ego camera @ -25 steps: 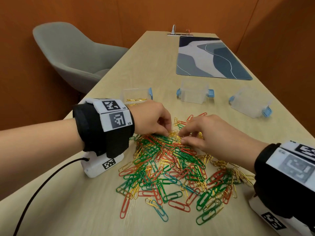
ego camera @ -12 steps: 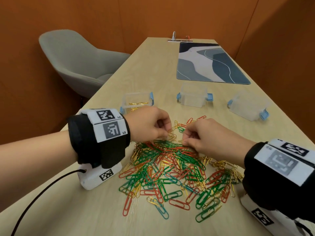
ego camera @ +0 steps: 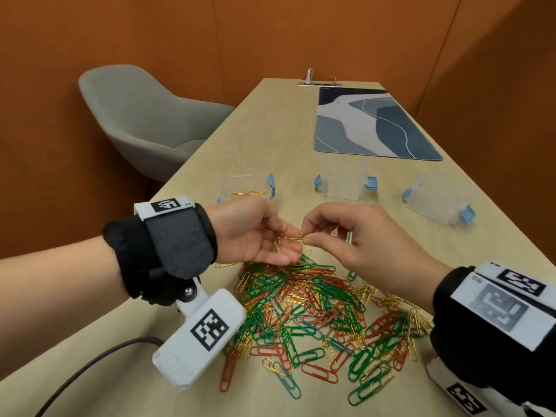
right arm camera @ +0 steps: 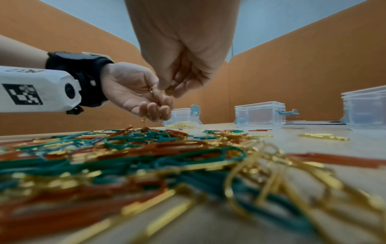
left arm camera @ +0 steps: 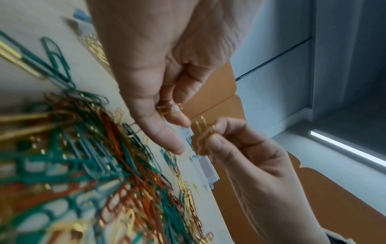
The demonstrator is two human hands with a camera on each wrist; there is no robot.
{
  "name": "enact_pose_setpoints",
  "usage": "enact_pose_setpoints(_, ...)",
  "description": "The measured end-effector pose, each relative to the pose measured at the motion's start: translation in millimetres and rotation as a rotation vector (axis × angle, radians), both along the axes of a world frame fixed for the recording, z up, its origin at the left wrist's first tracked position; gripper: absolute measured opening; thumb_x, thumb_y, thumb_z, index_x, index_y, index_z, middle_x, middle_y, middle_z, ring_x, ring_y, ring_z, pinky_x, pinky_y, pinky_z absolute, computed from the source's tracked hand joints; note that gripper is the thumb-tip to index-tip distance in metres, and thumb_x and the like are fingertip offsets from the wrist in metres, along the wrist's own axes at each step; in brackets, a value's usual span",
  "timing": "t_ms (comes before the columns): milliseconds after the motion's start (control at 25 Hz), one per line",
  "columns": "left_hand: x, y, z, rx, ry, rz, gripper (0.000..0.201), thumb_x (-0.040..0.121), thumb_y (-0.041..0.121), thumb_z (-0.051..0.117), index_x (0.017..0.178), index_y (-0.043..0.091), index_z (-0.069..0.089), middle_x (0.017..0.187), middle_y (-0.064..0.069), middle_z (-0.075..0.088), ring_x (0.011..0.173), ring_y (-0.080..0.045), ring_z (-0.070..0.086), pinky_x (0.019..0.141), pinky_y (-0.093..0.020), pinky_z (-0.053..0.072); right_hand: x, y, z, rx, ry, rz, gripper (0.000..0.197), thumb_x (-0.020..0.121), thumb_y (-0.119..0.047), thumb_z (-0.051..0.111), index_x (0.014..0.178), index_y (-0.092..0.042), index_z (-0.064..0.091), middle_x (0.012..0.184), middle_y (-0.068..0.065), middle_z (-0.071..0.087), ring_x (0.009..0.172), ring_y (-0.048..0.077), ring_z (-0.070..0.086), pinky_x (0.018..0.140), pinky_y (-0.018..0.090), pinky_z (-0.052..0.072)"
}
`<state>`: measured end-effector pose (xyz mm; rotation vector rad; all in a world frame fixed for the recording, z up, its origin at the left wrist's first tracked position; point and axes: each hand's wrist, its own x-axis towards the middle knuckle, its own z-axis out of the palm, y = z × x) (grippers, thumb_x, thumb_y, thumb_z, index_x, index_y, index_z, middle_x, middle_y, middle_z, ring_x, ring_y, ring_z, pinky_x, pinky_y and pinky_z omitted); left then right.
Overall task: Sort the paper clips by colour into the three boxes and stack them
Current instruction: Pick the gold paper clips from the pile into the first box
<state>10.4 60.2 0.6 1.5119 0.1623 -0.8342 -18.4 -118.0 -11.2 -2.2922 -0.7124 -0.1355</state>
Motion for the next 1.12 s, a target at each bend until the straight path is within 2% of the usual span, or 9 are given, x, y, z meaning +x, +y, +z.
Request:
enact_pose_setpoints(160,-1,-19,2,0.062,0.009,-0.135,0.031,0.099,0.026,0.032,0.088,0.007,0.054,0.069,-0.006,0.056,0.051,-0.012,0.056,0.046,-0.018,0.05,1,0,0,0.03,-0.028,-0.018,0.007,0.087,-0.023,0.062,0.085,-0.023,0.068,0.079,-0.011,0.067,0.074,-0.001,0.055,0.066,0.01,0.04)
enact_pose_setpoints(280,14,-29,3,0.41,-0.267,-0.12,0.029,0.098,0.023,0.039,0.078,0.012,0.057,0.065,0.002,0.043,0.05,-0.008,0.039,0.041,-0.015,0.034,9,-7,-5,-0.174,0.002,-0.185,0.025,0.093,-0.013,0.047,0.106,-0.022,0.066,0.102,-0.006,0.066,0.089,0.002,0.054,0.075,0.004,0.038)
enact_pose_setpoints(360,25,-33,3,0.795,-0.579,-0.238,0.024,0.094,0.026,0.047,0.088,0.015,0.067,0.076,0.001,0.055,0.06,-0.011,0.046,0.052,-0.02,0.038,11,-9,-12,-0.423,0.086,-0.158,0.036,0.092,-0.009,0.042,0.12,-0.023,0.06,0.122,-0.003,0.058,0.111,0.013,0.05,0.096,0.022,0.041)
enact_pose_setpoints(400,28,-36,3,0.943,-0.722,-0.316,0.023,0.093,0.029,0.05,0.097,0.016,0.069,0.087,0.001,0.061,0.07,-0.012,0.051,0.061,-0.022,0.041,11,-10,-15,-0.525,0.114,-0.144,0.037,0.091,-0.01,0.042,0.121,-0.024,0.058,0.125,-0.002,0.054,0.116,0.018,0.046,0.101,0.032,0.04)
enact_pose_setpoints(480,30,-42,1,1.069,-0.87,-0.42,0.03,0.089,0.034,0.058,0.111,0.017,0.067,0.096,0.001,0.061,0.083,-0.011,0.05,0.071,-0.021,0.038,10,-11,-14,-0.601,0.121,-0.19,0.033,0.09,-0.013,0.044,0.117,-0.023,0.059,0.124,0.0,0.053,0.116,0.021,0.044,0.1,0.038,0.039)
enact_pose_setpoints(680,31,-41,-3,1.059,-1.003,-0.538,0.026,0.079,0.027,0.071,0.103,0.02,0.073,0.063,0.013,0.041,0.06,-0.01,0.041,0.056,-0.016,0.028,10,-10,-9,-0.517,0.086,-0.195,0.023,0.092,-0.023,0.049,0.111,-0.026,0.063,0.115,-0.004,0.057,0.111,0.017,0.047,0.096,0.033,0.04)
enact_pose_setpoints(800,24,-32,-4,1.038,-1.018,-0.541,0.014,0.077,0.022,0.072,0.09,0.02,0.076,0.056,0.011,0.042,0.053,-0.007,0.041,0.047,-0.012,0.034,6,-5,-5,-0.438,0.13,-0.071,0.021,0.092,-0.025,0.052,0.107,-0.029,0.067,0.108,-0.008,0.06,0.094,0.01,0.049,0.088,0.027,0.039)
enact_pose_setpoints(920,17,-20,-6,1.014,-0.962,-0.51,0.011,0.076,0.023,0.073,0.087,0.02,0.076,0.054,0.01,0.046,0.052,-0.008,0.042,0.046,-0.01,0.033,5,-3,-5,-0.46,0.131,-0.006,0.022,0.093,-0.025,0.053,0.109,-0.028,0.067,0.106,-0.006,0.062,0.094,0.011,0.05,0.087,0.025,0.039)
enact_pose_setpoints(1120,6,-4,-4,0.954,-0.815,-0.506,0.014,0.07,0.03,0.079,0.082,0.026,0.074,0.044,0.013,0.046,0.048,-0.003,0.044,0.05,-0.017,0.031,7,-4,-6,-0.433,0.182,-0.006,0.013,0.089,-0.02,0.059,0.095,-0.02,0.071,0.083,-0.007,0.064,0.069,0.001,0.051,0.06,0.004,0.035)
